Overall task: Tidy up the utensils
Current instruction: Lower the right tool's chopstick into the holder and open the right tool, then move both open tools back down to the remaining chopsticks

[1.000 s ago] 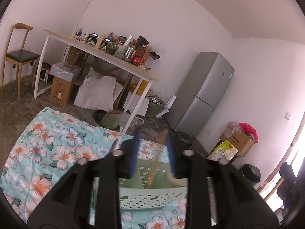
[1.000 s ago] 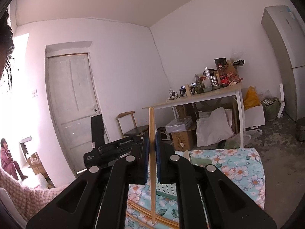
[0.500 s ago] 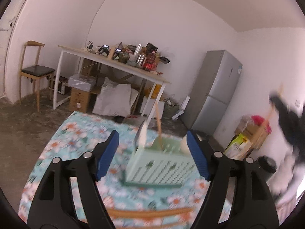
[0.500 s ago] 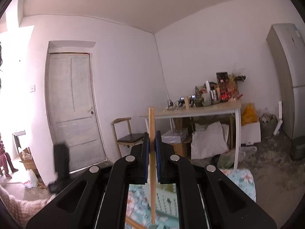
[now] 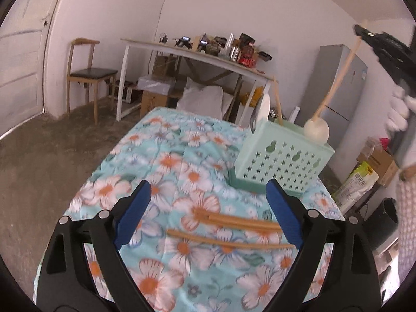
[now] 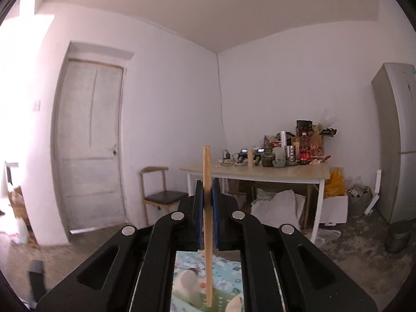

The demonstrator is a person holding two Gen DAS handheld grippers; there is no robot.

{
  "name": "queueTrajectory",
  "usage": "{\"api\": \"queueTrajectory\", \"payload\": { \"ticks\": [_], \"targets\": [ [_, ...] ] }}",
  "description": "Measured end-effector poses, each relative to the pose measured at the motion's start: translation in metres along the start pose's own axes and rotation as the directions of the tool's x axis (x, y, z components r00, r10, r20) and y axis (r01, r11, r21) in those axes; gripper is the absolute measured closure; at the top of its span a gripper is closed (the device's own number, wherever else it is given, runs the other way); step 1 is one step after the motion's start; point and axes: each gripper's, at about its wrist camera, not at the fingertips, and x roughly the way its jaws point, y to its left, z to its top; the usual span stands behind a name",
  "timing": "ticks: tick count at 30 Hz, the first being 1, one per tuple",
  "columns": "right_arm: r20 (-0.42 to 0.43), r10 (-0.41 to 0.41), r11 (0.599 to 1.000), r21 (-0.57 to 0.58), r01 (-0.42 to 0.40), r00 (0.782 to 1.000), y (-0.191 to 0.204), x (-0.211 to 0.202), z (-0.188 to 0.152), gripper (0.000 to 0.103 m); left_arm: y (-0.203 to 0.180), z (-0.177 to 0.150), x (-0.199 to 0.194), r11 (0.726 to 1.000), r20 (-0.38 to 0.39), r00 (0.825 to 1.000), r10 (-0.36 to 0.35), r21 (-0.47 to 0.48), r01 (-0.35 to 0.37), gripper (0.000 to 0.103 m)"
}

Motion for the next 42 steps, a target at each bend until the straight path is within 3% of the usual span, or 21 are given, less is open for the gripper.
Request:
{"api": "queueTrajectory", "payload": {
  "ticks": [7,13,16,24,28,33,37,42],
  "targets": [
    [-0.114,-0.055,0.987,-0.159,0.036,0.992,0.016,0.053,-0.039,0.096,-0.004,-0.016,-0.001,0.999,-0.03,0.998,-0.05,0.012,0.05,0.017],
    [-0.241,-0.081,0.971,-0.238,0.022,0.967,0.023,0.068,-0.076,0.093,-0.002,-0.019,-0.003,0.998,-0.025,0.998,-0.054,0.012,0.054,0.016],
    [-0.253,-0.079,0.975,-0.222,0.021,0.964,0.022,0.058,-0.08,0.065,0.0,-0.019,-0.004,0.999,-0.024,0.998,-0.05,0.004,0.05,0.015],
    [-0.209,-0.071,0.985,-0.167,0.036,0.975,0.018,0.01,-0.07,0.059,0.001,-0.017,-0.009,0.999,-0.011,0.999,-0.047,-0.013,0.046,0.014],
    [-0.165,-0.04,0.997,-0.066,0.029,0.986,0.012,-0.026,-0.059,0.057,-0.002,-0.018,-0.013,0.999,-0.004,0.999,-0.047,-0.002,0.047,0.014],
    [-0.176,0.016,0.999,0.048,-0.008,0.984,0.012,-0.054,-0.072,0.057,-0.007,-0.02,-0.015,0.998,-0.011,0.998,-0.067,0.005,0.067,0.014],
    [-0.263,0.078,0.985,0.17,-0.033,0.962,0.012,-0.067,-0.11,0.057,-0.013,-0.025,-0.017,0.996,-0.025,0.996,-0.083,0.026,0.084,0.014],
    [-0.464,0.11,0.947,0.318,0.049,0.879,0.011,-0.066,-0.18,0.057,-0.022,-0.037,-0.015,0.99,-0.077,0.988,-0.131,0.042,0.135,0.014]
  ]
}}
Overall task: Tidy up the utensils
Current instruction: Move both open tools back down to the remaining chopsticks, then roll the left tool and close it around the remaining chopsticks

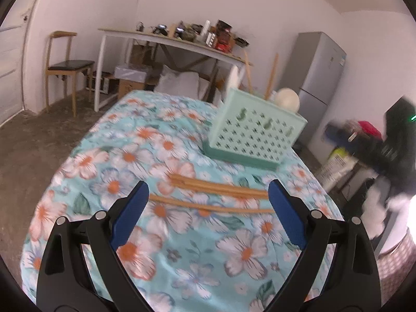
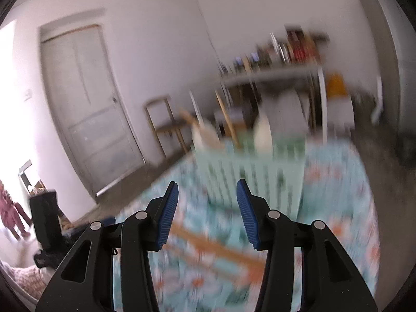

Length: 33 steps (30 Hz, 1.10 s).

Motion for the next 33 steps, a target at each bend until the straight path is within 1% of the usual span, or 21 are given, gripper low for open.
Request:
{"api": "queueTrajectory", "payload": {
  "ticks": [1,2,3,4,5,7,9,10,11,12,13,14,15,16,21,24,28,29,30,32,33],
  "targets": [
    [-0.024,0.003,1.0,0.03,-0.002,1.0,-0.004,0.004,-0.007,0.057,-0.001,-0.002,0.001,1.0,-0.007,1.0,-0.014,-0.004,0.014,0.016],
    [-0.047,0.005,0.998,0.067,-0.001,0.999,-0.009,0.008,-0.016,0.057,-0.002,-0.004,0.003,0.999,-0.019,0.999,-0.033,-0.014,0.033,0.022],
    [-0.056,0.005,0.997,0.081,0.0,0.998,-0.011,0.01,-0.02,0.057,-0.001,-0.007,0.007,0.998,-0.041,0.998,-0.056,-0.035,0.055,0.023],
    [-0.068,0.006,0.995,0.098,0.001,0.998,-0.013,0.012,-0.027,0.057,0.0,-0.008,0.011,0.996,-0.059,0.995,-0.074,-0.057,0.071,0.028],
    [-0.071,0.0,0.995,0.102,0.007,0.997,-0.014,0.013,-0.031,0.057,0.002,-0.01,0.016,0.993,-0.073,0.993,-0.089,-0.081,0.083,0.033],
    [-0.071,-0.007,0.996,0.092,0.014,0.997,-0.012,0.013,-0.034,0.057,0.009,-0.011,0.026,0.984,-0.101,0.988,-0.121,-0.146,0.105,0.037],
    [-0.073,-0.012,0.997,0.072,0.018,0.997,-0.011,0.014,-0.035,0.057,0.021,-0.013,0.038,0.963,-0.127,0.981,-0.143,-0.248,0.109,0.042],
    [-0.075,-0.012,0.998,0.064,0.017,0.997,-0.011,0.014,-0.036,0.057,0.026,-0.015,0.043,0.953,-0.136,0.98,-0.147,-0.286,0.104,0.046],
    [-0.076,-0.011,0.998,0.057,0.015,0.997,-0.008,0.012,-0.035,0.057,0.034,-0.017,0.05,0.935,-0.147,0.977,-0.156,-0.341,0.098,0.049],
    [-0.075,-0.01,0.999,0.052,0.014,0.997,-0.008,0.013,-0.035,0.057,0.042,-0.02,0.057,0.916,-0.162,0.975,-0.153,-0.392,0.078,0.05],
    [-0.073,-0.008,0.999,0.047,0.011,0.997,-0.007,0.012,-0.034,0.057,0.049,-0.024,0.064,0.901,-0.18,0.973,-0.144,-0.431,0.053,0.053],
    [-0.073,-0.005,0.999,0.044,0.008,0.997,-0.007,0.012,-0.03,0.057,0.054,-0.027,0.07,0.889,-0.196,0.971,-0.138,-0.456,0.035,0.058],
    [-0.072,-0.002,0.999,0.044,0.005,0.997,-0.008,0.012,-0.03,0.057,0.06,-0.029,0.075,0.877,-0.201,0.971,-0.128,-0.48,0.016,0.063],
    [-0.072,0.001,0.999,0.046,0.002,0.997,-0.009,0.012,-0.031,0.057,0.063,-0.029,0.077,0.87,-0.196,0.973,-0.12,-0.492,0.008,0.067],
    [-0.093,-0.013,0.999,0.046,0.018,0.996,-0.014,0.018,-0.039,0.057,0.071,-0.023,0.087,0.821,-0.183,0.976,-0.113,-0.571,-0.012,0.067],
    [-0.092,-0.011,0.998,0.056,0.016,0.996,-0.017,0.019,-0.043,0.057,0.073,-0.02,0.09,0.792,-0.179,0.98,-0.089,-0.609,-0.039,0.067],
    [-0.092,-0.011,0.997,0.07,0.017,0.996,-0.021,0.019,-0.045,0.057,0.065,-0.015,0.096,0.787,-0.199,0.98,-0.019,-0.608,-0.108,0.07],
    [-0.091,-0.011,0.997,0.071,0.018,0.996,-0.021,0.019,-0.045,0.057,0.063,-0.015,0.097,0.785,-0.206,0.979,0.0,-0.606,-0.128,0.075],
    [-0.09,-0.013,0.997,0.071,0.019,0.996,-0.022,0.018,-0.045,0.057,0.063,-0.015,0.098,0.779,-0.215,0.976,0.023,-0.608,-0.152,0.078],
    [-0.085,-0.012,0.997,0.074,0.018,0.996,-0.023,0.016,-0.045,0.057,0.065,-0.017,0.096,0.77,-0.218,0.975,0.034,-0.617,-0.165,0.085],
    [-0.084,-0.012,0.997,0.074,0.018,0.996,-0.023,0.015,-0.044,0.057,0.065,-0.017,0.095,0.776,-0.223,0.974,0.041,-0.607,-0.172,0.086]
  ]
}}
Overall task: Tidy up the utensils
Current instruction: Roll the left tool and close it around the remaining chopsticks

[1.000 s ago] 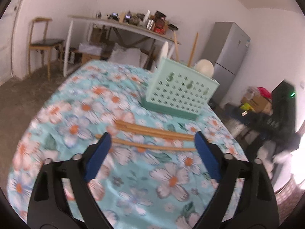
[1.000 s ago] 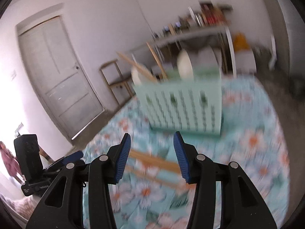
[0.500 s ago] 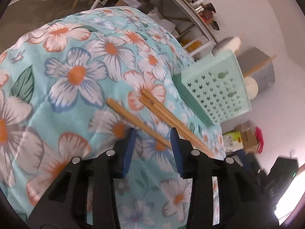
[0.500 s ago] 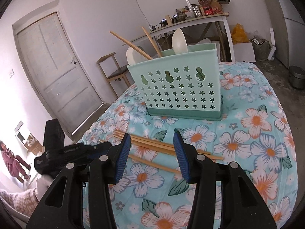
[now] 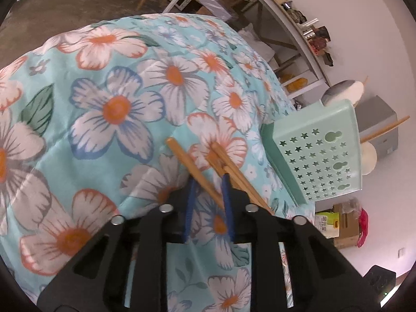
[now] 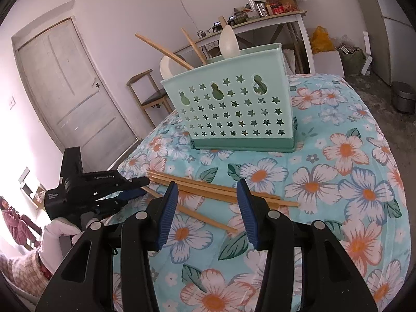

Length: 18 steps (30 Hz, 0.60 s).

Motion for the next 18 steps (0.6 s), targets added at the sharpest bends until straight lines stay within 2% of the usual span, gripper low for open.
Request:
{"api": "queueTrajectory", "payload": {
  "ticks": [5,12,18],
  "targets": [
    [0.005,-0.005,1.0,0.01,0.005,1.0,-0.003,-0.004,0.001,0.057,-0.01,-0.01,-0.016,0.993,0.03,0.999,0.033,0.114,-0.036,0.086],
    [0.024,-0.003,1.0,-0.006,0.003,1.0,0.0,-0.013,0.002,0.057,-0.001,-0.02,-0.035,0.992,-0.033,0.999,-0.009,0.126,0.013,0.086],
    [0.021,-0.01,0.999,-0.032,0.01,1.0,0.007,-0.015,0.001,0.057,0.009,-0.019,-0.029,0.995,-0.056,0.998,0.0,0.097,0.006,0.085]
  ]
}}
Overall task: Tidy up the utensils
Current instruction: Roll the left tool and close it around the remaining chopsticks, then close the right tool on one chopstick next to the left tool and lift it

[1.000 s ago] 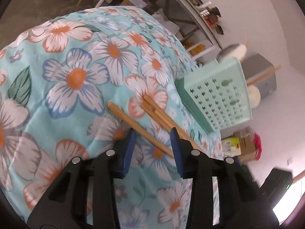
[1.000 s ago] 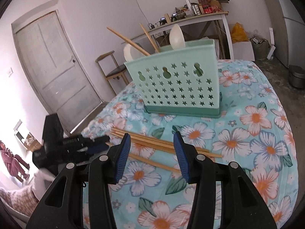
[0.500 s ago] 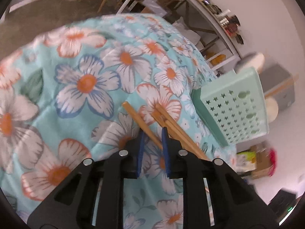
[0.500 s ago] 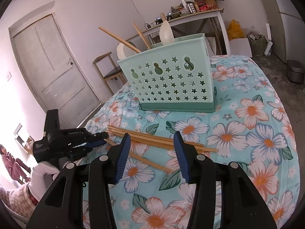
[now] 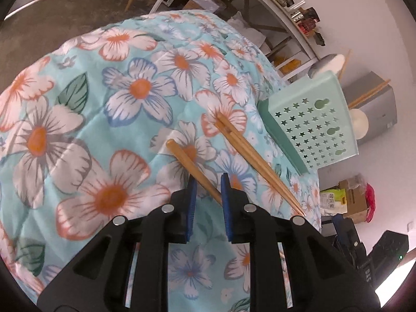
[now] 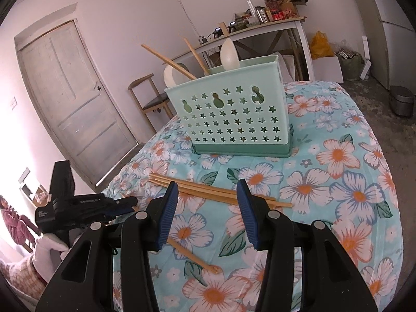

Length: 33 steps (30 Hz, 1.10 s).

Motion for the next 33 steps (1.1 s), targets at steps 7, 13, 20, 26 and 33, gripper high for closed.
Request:
{"api": "queueTrajectory", "payload": {
  "ticks": [7,13,20,26,33],
  "targets": [
    [-0.042,0.007,0.992,-0.125,-0.012,0.999,0.022,0.007,0.004,0.057,-0.001,-0.001,0.002,0.999,0.026,1.0,0.002,0.039,-0.003,0.085],
    [-0.122,0.015,0.94,-0.338,-0.056,0.992,0.059,0.042,0.015,0.057,-0.003,-0.007,-0.01,0.99,0.077,0.997,0.008,0.137,-0.018,0.084],
    [-0.25,0.006,0.833,-0.534,-0.143,0.968,0.093,0.091,0.014,0.073,0.012,-0.014,-0.022,0.979,0.113,0.993,-0.031,0.202,0.008,0.083],
    [-0.325,-0.039,0.708,-0.677,-0.203,0.945,0.111,0.12,0.004,0.083,0.021,-0.015,-0.023,0.975,0.118,0.991,-0.069,0.217,0.042,0.083],
    [-0.347,-0.118,0.618,-0.759,-0.205,0.93,0.112,0.138,-0.005,0.088,0.021,-0.017,-0.02,0.97,0.128,0.989,-0.074,0.238,0.042,0.082]
  ]
}}
